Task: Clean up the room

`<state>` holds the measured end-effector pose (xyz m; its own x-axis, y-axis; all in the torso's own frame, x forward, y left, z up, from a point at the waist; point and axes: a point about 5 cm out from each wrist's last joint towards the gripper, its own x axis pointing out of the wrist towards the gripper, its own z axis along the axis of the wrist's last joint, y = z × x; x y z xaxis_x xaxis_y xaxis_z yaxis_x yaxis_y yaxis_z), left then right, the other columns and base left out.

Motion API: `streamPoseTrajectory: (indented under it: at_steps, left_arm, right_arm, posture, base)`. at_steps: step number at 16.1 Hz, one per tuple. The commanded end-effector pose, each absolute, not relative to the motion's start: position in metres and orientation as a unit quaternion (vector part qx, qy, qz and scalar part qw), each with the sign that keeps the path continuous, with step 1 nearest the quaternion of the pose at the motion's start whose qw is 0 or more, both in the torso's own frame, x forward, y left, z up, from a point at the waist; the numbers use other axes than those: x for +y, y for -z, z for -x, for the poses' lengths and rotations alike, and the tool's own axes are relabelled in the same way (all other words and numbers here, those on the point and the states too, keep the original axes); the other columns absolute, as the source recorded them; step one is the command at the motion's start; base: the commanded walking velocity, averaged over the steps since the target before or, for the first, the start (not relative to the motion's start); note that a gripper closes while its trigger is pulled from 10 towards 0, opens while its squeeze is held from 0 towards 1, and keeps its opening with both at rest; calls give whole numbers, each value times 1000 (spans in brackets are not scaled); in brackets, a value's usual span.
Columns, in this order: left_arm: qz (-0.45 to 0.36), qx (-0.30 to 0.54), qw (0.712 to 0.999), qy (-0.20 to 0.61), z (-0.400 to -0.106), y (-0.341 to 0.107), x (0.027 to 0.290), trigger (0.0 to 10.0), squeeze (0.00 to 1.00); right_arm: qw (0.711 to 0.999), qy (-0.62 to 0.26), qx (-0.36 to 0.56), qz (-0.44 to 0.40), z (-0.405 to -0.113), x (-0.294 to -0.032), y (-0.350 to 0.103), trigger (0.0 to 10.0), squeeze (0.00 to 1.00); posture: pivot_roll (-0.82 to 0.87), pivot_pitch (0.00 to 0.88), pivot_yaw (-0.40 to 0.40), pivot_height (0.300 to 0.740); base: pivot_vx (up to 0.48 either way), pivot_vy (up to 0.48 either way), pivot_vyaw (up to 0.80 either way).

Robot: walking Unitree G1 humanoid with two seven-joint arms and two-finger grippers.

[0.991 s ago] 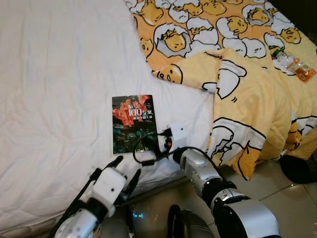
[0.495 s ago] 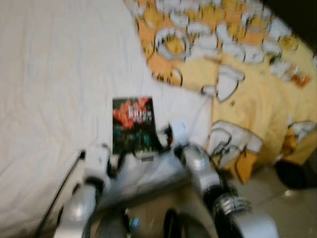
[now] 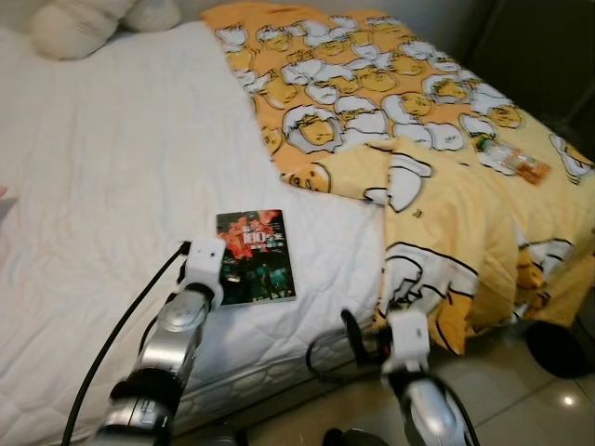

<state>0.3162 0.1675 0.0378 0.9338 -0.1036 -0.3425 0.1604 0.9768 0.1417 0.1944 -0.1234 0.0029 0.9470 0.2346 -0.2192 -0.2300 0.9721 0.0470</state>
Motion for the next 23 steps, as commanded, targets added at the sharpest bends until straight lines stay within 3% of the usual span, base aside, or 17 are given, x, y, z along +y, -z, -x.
streamPoseTrajectory:
  at_steps: [1,3,4,5,6,7,11,15,17,19,21,23]
  left_arm:
    - [-87,175,979,62,-319,-36,167,10000,1000]
    - [-82,198,975,58,-324,-32,163,10000,1000]
    - [-72,210,974,50,-325,-30,164,10000,1000]
    - [-66,215,973,44,-325,-29,164,10000,1000]
    - [-52,225,973,18,-326,-28,170,10000,1000]
    - [-44,229,972,-5,-325,-27,175,10000,0]
    - [-9,243,967,-73,-315,-17,195,10000,0]
    - [22,268,962,-37,-304,-3,183,10000,0]
    - [68,302,949,-61,-292,10,185,10000,0]
    - [41,288,956,-37,-291,10,180,10000,0]
    - [-47,244,969,16,-290,7,168,10000,0]
    - [-44,255,966,24,-281,15,164,10000,0]
  right_arm:
    - [985,-129,113,1,-190,-125,-8,10000,1000]
    - [981,-141,132,19,-175,-127,-9,10000,1000]
    - [980,-141,141,25,-170,-128,-10,10000,776]
    - [980,-139,143,25,-168,-128,-11,10000,776]
    - [978,-143,148,24,-162,-128,-14,10000,0]
    - [977,-146,155,24,-156,-129,-15,10000,0]
    - [970,-158,183,32,-145,-136,-17,10000,0]
    - [965,-172,195,32,-143,-135,-19,10000,0]
    - [962,-178,203,32,-144,-134,-18,10000,0]
    - [960,-181,209,33,-143,-134,-17,10000,0]
    - [959,-182,215,36,-141,-134,-15,10000,0]
    - [958,-182,218,36,-142,-134,-14,10000,0]
  posture:
    - [-3,39,-46,740]
    - [-34,84,-41,740]
    - [-42,99,-43,740]
    - [-46,109,-43,740]
    - [-66,132,-49,740]
    - [-71,145,-56,740]
    - [-85,152,-78,740]
    - [-72,146,-89,740]
    - [-72,148,-94,740]
    - [-71,140,-91,740]
    - [-67,135,-85,740]
    - [-62,136,-84,740]
  base:
    - [0,0,0]
    - [0,0,0]
    - [0,0,0]
    - [0,0,0]
    - [0,0,0]
    - [0,0,0]
    - [0,0,0]
    - [0,0,0]
    - [0,0,0]
    - [0,0,0]
    - [0,0,0]
    - [0,0,0]
